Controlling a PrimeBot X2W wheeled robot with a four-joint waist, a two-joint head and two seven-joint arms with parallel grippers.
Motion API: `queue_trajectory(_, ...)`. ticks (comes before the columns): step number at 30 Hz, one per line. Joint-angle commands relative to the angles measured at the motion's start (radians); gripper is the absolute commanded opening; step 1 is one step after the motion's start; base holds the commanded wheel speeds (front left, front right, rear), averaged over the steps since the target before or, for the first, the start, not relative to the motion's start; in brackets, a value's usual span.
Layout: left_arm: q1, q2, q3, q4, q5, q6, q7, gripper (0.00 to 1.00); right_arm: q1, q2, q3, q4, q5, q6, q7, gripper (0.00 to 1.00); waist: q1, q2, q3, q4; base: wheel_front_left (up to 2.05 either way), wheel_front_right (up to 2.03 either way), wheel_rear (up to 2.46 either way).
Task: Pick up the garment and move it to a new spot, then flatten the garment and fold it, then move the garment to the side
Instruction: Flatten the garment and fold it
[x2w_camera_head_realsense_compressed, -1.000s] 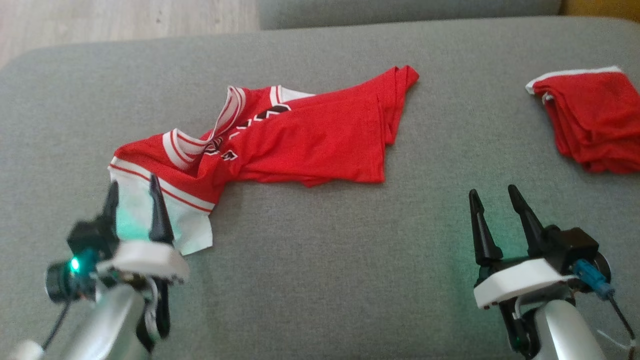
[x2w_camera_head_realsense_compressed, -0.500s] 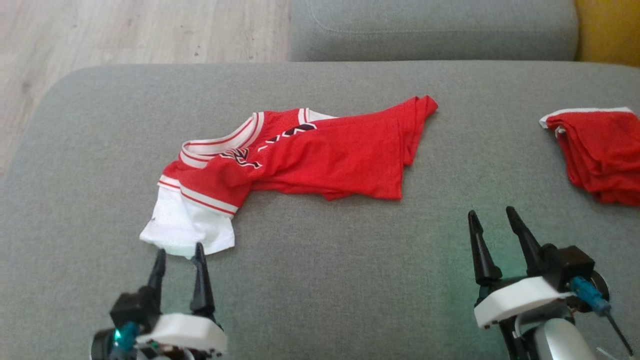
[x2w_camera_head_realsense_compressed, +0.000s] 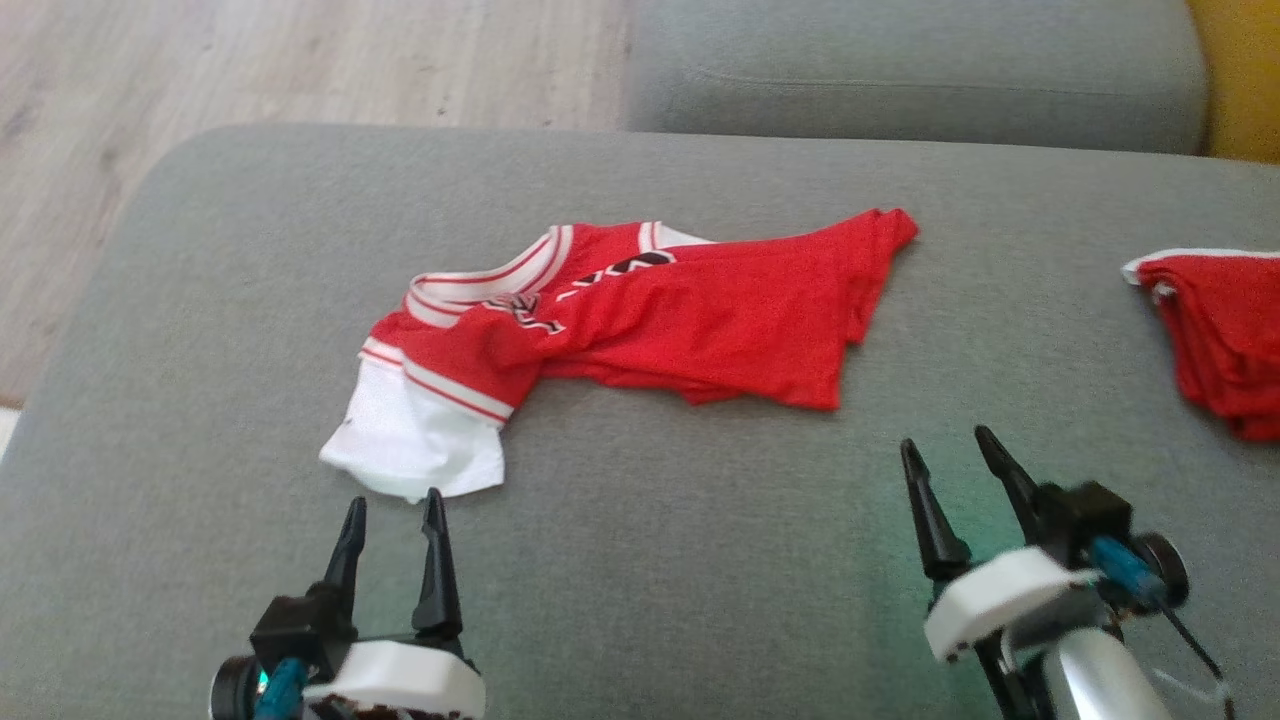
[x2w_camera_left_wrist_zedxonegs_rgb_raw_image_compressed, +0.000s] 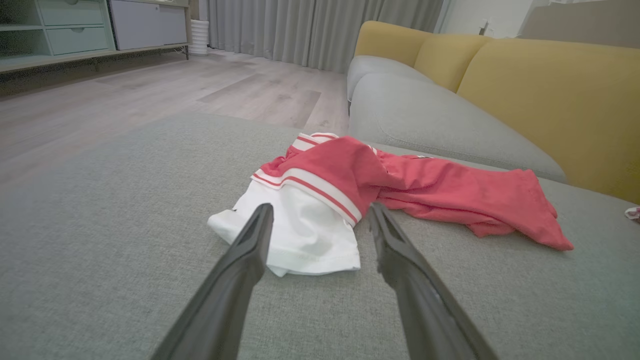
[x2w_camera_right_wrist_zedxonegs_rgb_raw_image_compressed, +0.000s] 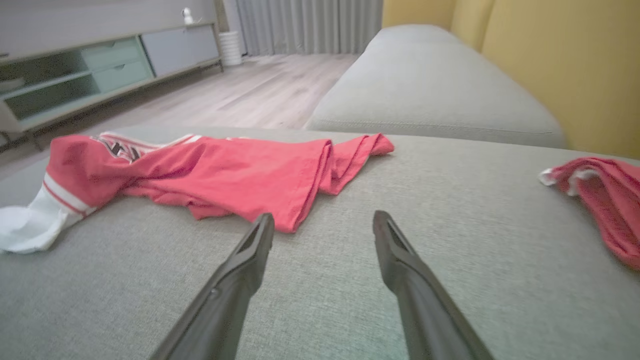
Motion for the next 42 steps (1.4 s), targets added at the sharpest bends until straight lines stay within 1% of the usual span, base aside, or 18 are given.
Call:
queue_trajectory(1,-0.048,-0.004,0.034,-0.039,0.012,-0.004,-0.012,1.00,-0.090,-0.005,0.034,-0.008,-0.033,0.004,0.017,1.00,0.0000,-0.0001,0.015,0.034,0.00,0.00,0.00)
queue_trajectory(5,-0.056,-0.016,0.038,-0.055,0.024,-0.011,-0.012,1.00,-0.183,-0.005,0.066,0.074,-0.089,0.004,0.067,1.00,0.0000,-0.0001,0.038,0.083,0.00,0.00,0.00)
queue_trajectory(12,-0.066,-0.042,0.055,-0.070,0.043,-0.023,-0.012,1.00,-0.332,-0.005,0.080,0.275,-0.200,0.004,0.111,1.00,0.0000,-0.0001,0.083,0.162,0.00,0.00,0.00)
queue_trajectory(16,-0.069,-0.057,0.065,-0.070,0.055,-0.032,-0.012,1.00,-0.404,-0.005,0.088,0.380,-0.254,0.004,0.114,1.00,0.0000,-0.0001,0.107,0.191,0.00,0.00,0.00)
queue_trajectory(18,-0.069,-0.061,0.068,-0.070,0.057,-0.034,-0.012,1.00,-0.421,-0.005,0.085,0.403,-0.266,0.004,0.115,1.00,0.0000,-0.0001,0.111,0.198,0.00,0.00,0.00)
queue_trajectory(24,-0.072,-0.080,0.089,-0.066,0.076,-0.048,-0.012,1.00,-0.501,-0.005,0.046,0.539,-0.342,0.004,0.127,1.00,0.0000,-0.0001,0.129,0.220,0.00,0.00,0.00)
queue_trajectory(25,-0.072,-0.083,0.094,-0.065,0.079,-0.050,-0.012,1.00,-0.511,-0.005,0.037,0.556,-0.348,0.004,0.125,0.69,0.0000,-0.0001,0.132,0.220,0.00,0.00,0.00)
queue_trajectory(26,-0.072,-0.085,0.099,-0.066,0.082,-0.052,-0.012,1.00,-0.521,-0.005,0.031,0.572,-0.352,0.004,0.123,0.34,0.0000,-0.0001,0.135,0.219,0.00,0.00,0.00)
queue_trajectory(27,-0.071,-0.087,0.104,-0.066,0.084,-0.053,-0.012,1.00,-0.530,-0.005,0.024,0.584,-0.356,0.004,0.117,0.07,0.0000,-0.0001,0.138,0.216,0.00,0.00,0.00)
queue_trajectory(28,-0.070,-0.089,0.110,-0.067,0.087,-0.053,-0.012,1.00,-0.538,-0.005,0.013,0.593,-0.359,0.004,0.110,0.00,0.0000,-0.0001,0.140,0.212,0.00,0.00,0.00)
queue_trajectory(31,-0.068,-0.093,0.126,-0.067,0.094,-0.057,-0.012,1.00,-0.553,-0.007,-0.026,0.610,-0.375,0.004,0.086,0.00,0.0000,-0.0001,0.147,0.191,0.00,0.00,0.00)
queue_trajectory(35,-0.070,-0.101,0.137,-0.063,0.103,-0.068,-0.012,1.00,-0.565,-0.029,-0.089,0.614,-0.402,0.004,0.051,0.00,0.0000,-0.0001,0.157,0.155,0.00,0.00,0.00)
queue_trajectory(42,-0.076,-0.107,0.149,-0.061,0.120,-0.077,-0.012,1.00,-0.555,-0.065,-0.201,0.575,-0.442,0.004,0.005,0.00,0.0000,-0.0001,0.177,0.095,0.00,0.00,0.00)
